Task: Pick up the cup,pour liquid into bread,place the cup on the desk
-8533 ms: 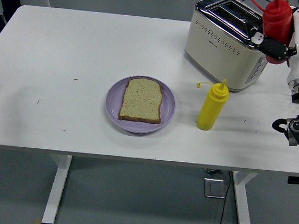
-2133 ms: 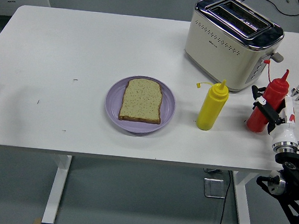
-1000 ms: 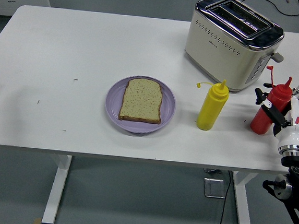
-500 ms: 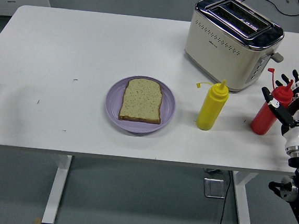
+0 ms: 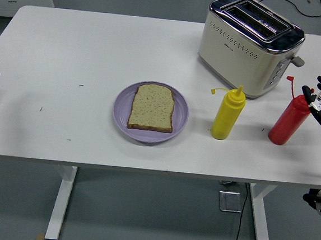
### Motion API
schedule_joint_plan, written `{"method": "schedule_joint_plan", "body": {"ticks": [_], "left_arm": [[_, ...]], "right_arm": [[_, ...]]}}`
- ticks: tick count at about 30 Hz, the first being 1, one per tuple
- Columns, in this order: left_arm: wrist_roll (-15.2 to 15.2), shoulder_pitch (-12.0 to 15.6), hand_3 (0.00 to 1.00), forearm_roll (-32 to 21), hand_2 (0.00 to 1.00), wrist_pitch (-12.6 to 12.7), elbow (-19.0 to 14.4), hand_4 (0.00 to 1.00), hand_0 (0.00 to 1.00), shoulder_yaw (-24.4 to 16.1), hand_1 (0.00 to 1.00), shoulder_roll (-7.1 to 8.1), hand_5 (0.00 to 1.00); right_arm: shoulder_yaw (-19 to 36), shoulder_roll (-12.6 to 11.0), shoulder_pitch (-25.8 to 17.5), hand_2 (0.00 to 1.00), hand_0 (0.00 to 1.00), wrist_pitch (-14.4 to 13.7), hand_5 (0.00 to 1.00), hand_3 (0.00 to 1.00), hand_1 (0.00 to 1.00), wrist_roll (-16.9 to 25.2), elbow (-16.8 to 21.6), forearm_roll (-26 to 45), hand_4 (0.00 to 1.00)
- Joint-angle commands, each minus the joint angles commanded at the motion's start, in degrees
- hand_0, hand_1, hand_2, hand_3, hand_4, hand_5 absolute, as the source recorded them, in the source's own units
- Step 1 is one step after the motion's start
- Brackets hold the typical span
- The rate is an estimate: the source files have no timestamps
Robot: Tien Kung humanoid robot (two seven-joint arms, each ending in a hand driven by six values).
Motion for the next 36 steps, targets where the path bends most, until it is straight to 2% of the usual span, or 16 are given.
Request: {"method": "schedule_joint_plan", "body": {"ticks": [5, 8, 13, 14, 17, 19, 20, 22, 25, 26, 31, 32, 36], "left_arm": [[0.0, 0.1, 0.734, 0.0, 0.815, 0.0, 0.0, 0.619, 0.811, 0.1, 0.794, 0.00, 0.998], [0.0, 0.1, 0.734, 0.0, 0.815, 0.1, 0.0, 0.619, 0.810, 0.2, 0.793, 0.00, 0.998], [0.0, 0.1, 0.735, 0.0, 0.815, 0.1, 0.0, 0.619, 0.810, 0.3, 0.793, 0.00, 0.998], [0.0, 0.2, 0.735, 0.0, 0.815, 0.1, 0.0, 0.619, 0.810, 0.3, 0.793, 0.00, 0.998], [0.0, 0.2, 0.735, 0.0, 0.815, 0.0, 0.0, 0.619, 0.810, 0.3, 0.793, 0.00, 0.998], [0.0, 0.2, 0.735, 0.0, 0.815, 0.1, 0.0, 0.619, 0.810, 0.3, 0.793, 0.00, 0.998], [0.0, 0.1, 0.734, 0.0, 0.815, 0.1, 0.0, 0.619, 0.810, 0.2, 0.794, 0.00, 0.998], [0.0, 0.1, 0.734, 0.0, 0.815, 0.0, 0.0, 0.619, 0.810, 0.2, 0.794, 0.00, 0.998], [0.0, 0.1, 0.734, 0.0, 0.815, 0.0, 0.0, 0.619, 0.810, 0.1, 0.794, 0.00, 0.998], [0.1, 0.0, 0.734, 0.0, 0.815, 0.0, 0.0, 0.620, 0.811, 0.2, 0.794, 0.00, 0.998], [0.1, -0.1, 0.734, 0.0, 0.815, 0.1, 0.0, 0.620, 0.811, 0.1, 0.794, 0.00, 0.998], [0.1, -0.1, 0.735, 0.0, 0.815, 0.1, 0.0, 0.619, 0.810, 0.1, 0.794, 0.00, 0.998], [0.1, -0.2, 0.735, 0.0, 0.815, 0.1, 0.0, 0.619, 0.810, 0.0, 0.794, 0.00, 0.998]], "right_arm": [[3.8, -0.4, -1.1, 0.970, 0.930, 0.8, 0.309, 0.998, 0.874, -0.4, 4.0, 1.3, 0.966], [6.7, -0.7, -1.5, 0.952, 0.923, 2.1, 0.337, 0.998, 0.861, -0.6, 6.5, 5.4, 0.959], [10.8, -0.7, -1.7, 0.952, 0.923, 6.9, 0.337, 0.998, 0.861, -3.7, 8.4, 15.5, 0.959], [11.8, -0.7, -1.7, 0.858, 0.860, 8.3, 0.544, 0.895, 0.809, -4.9, 8.4, 17.6, 0.890], [13.6, -0.5, -1.7, 0.858, 0.860, 11.2, 0.544, 0.895, 0.809, -8.2, 8.1, 24.8, 0.890], [14.4, -0.4, -1.7, 0.858, 0.860, 10.8, 0.544, 0.895, 0.809, -10.7, 7.9, 29.0, 0.890], [14.8, -0.3, -1.7, 0.785, 0.805, 10.7, 0.705, 0.844, 0.736, -12.3, 7.7, 30.6, 0.771], [15.5, -0.3, -1.7, 0.785, 0.805, 10.6, 0.705, 0.844, 0.736, -15.6, 7.1, 32.7, 0.771], [16.3, -0.2, -1.8, 0.785, 0.805, 10.3, 0.705, 0.844, 0.736, -18.5, 6.6, 33.2, 0.771], [16.7, -0.1, -1.8, 0.770, 0.772, 10.5, 0.786, 0.839, 0.709, -19.2, 6.4, 33.0, 0.717], [18.2, -0.1, -1.7, 0.770, 0.772, 10.6, 0.786, 0.839, 0.709, -22.8, 6.3, 31.6, 0.717], [18.6, -0.1, -1.6, 0.739, 0.755, 10.7, 0.800, 0.820, 0.688, -23.6, 6.2, 31.0, 0.686], [19.4, -0.2, -1.6, 0.739, 0.755, 12.3, 0.800, 0.820, 0.688, -25.9, 6.0, 29.9, 0.686]]}}
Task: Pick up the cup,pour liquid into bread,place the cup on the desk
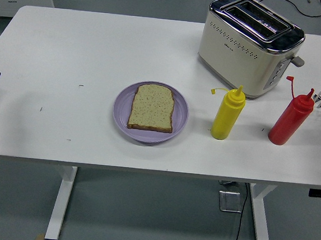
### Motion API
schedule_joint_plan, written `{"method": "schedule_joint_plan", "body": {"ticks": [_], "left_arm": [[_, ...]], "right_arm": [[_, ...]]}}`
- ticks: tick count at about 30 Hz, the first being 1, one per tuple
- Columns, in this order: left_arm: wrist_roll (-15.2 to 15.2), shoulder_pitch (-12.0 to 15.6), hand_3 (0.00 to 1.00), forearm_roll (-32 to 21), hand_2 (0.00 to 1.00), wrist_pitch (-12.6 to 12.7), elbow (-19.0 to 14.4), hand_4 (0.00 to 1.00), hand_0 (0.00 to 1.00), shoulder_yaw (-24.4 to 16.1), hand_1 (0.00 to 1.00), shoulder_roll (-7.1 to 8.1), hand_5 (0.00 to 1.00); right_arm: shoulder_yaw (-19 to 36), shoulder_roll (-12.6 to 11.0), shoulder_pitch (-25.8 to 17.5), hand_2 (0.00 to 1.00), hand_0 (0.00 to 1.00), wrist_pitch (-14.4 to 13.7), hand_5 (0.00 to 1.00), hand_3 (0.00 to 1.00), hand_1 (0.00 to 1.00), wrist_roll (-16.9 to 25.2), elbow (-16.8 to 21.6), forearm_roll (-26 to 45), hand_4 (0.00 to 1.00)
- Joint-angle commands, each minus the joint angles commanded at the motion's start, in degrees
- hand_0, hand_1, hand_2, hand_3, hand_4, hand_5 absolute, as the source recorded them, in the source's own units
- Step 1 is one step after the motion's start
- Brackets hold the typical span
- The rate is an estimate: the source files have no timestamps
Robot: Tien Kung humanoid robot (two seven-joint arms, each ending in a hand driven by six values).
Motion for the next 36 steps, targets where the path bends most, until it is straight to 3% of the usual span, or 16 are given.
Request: {"method": "schedule_joint_plan", "body": {"ticks": [2, 8, 19, 36], "left_arm": [[0.0, 0.0, 0.734, 0.0, 0.815, 0.0, 0.0, 0.619, 0.810, 0.0, 0.794, 0.00, 0.998], [0.0, 0.0, 0.734, 0.0, 0.815, 0.0, 0.0, 0.619, 0.810, 0.0, 0.794, 0.00, 0.998], [0.0, 0.0, 0.734, 0.0, 0.815, 0.0, 0.0, 0.619, 0.810, 0.0, 0.794, 0.00, 0.998], [0.0, 0.0, 0.734, 0.0, 0.815, 0.0, 0.0, 0.618, 0.810, -0.1, 0.794, 0.00, 0.998]], "right_arm": [[0.1, 0.0, 0.0, 0.719, 0.744, 0.6, 0.851, 0.802, 0.673, -1.0, -0.1, -0.4, 0.678], [-0.1, 0.1, 0.1, 0.715, 0.741, 1.0, 0.850, 0.793, 0.668, -2.2, -0.6, -0.5, 0.658], [-0.5, 0.4, 0.1, 0.714, 0.734, -0.3, 0.840, 0.790, 0.666, -0.1, -1.2, 1.3, 0.655], [-0.8, 0.4, 0.1, 0.714, 0.732, -0.1, 0.815, 0.781, 0.666, -0.5, -1.5, 1.3, 0.645]]}}
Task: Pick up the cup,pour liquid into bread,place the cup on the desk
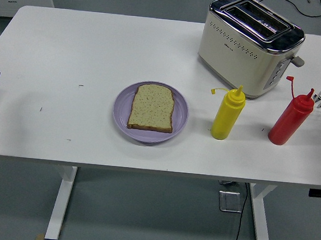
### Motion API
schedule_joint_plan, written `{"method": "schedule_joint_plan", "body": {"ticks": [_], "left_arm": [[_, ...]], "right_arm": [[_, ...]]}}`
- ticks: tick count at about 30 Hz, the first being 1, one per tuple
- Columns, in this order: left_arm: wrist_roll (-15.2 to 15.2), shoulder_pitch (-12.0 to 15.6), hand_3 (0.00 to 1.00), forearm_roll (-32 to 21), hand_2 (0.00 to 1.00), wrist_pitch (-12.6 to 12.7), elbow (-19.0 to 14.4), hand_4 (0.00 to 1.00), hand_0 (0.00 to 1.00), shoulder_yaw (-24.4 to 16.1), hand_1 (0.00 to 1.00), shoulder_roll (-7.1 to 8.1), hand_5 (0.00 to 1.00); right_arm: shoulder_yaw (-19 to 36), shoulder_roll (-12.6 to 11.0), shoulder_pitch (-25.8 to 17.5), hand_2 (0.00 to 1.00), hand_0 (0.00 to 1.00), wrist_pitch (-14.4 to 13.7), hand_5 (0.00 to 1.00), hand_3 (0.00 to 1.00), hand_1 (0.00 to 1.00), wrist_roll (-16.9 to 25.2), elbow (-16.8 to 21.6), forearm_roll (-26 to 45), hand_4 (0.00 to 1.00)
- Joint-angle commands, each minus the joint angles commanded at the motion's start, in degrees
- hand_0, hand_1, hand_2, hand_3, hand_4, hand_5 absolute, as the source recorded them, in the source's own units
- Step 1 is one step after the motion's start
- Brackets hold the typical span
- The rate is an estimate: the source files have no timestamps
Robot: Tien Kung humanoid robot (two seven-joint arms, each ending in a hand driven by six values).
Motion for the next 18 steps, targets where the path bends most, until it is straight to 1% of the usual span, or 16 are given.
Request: {"method": "schedule_joint_plan", "body": {"ticks": [18], "left_arm": [[0.1, 0.2, 0.734, 0.6, 0.815, -0.4, -0.1, 0.619, 0.810, 0.2, 0.794, 0.00, 0.998]], "right_arm": [[-0.3, 0.1, -0.2, 0.711, 0.731, 0.1, 0.808, 0.774, 0.663, -0.4, -0.3, 0.1, 0.627]]}}
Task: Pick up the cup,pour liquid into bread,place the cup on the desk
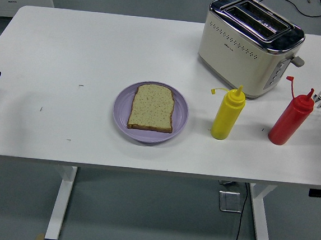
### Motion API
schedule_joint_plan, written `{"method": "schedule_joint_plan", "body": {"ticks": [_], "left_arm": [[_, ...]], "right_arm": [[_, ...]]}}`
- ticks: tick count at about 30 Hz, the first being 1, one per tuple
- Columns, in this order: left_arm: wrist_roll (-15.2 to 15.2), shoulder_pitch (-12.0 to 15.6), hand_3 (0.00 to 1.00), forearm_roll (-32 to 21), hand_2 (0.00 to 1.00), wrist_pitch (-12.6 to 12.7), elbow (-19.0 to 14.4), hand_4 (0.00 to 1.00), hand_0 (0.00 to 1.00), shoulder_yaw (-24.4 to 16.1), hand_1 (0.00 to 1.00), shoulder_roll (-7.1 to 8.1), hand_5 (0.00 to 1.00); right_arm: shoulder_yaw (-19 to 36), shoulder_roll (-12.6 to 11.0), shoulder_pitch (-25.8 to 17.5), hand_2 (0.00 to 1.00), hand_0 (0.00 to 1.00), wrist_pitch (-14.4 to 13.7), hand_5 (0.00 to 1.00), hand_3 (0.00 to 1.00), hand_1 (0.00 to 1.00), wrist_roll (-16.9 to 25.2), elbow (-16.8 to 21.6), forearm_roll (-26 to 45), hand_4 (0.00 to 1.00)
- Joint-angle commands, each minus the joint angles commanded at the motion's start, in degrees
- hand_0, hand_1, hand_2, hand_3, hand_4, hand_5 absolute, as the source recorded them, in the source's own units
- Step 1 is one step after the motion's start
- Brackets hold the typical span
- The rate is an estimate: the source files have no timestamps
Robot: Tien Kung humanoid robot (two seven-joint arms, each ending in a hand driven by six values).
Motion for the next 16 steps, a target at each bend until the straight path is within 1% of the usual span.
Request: {"method": "schedule_joint_plan", "body": {"ticks": [16], "left_arm": [[0.4, 0.2, 0.736, 1.1, 0.817, -1.1, -0.2, 0.618, 0.813, 0.1, 0.794, 0.00, 0.998]], "right_arm": [[0.0, 0.0, -0.2, 0.710, 0.731, 0.1, 0.805, 0.769, 0.662, -0.1, -0.2, 0.1, 0.622]]}}
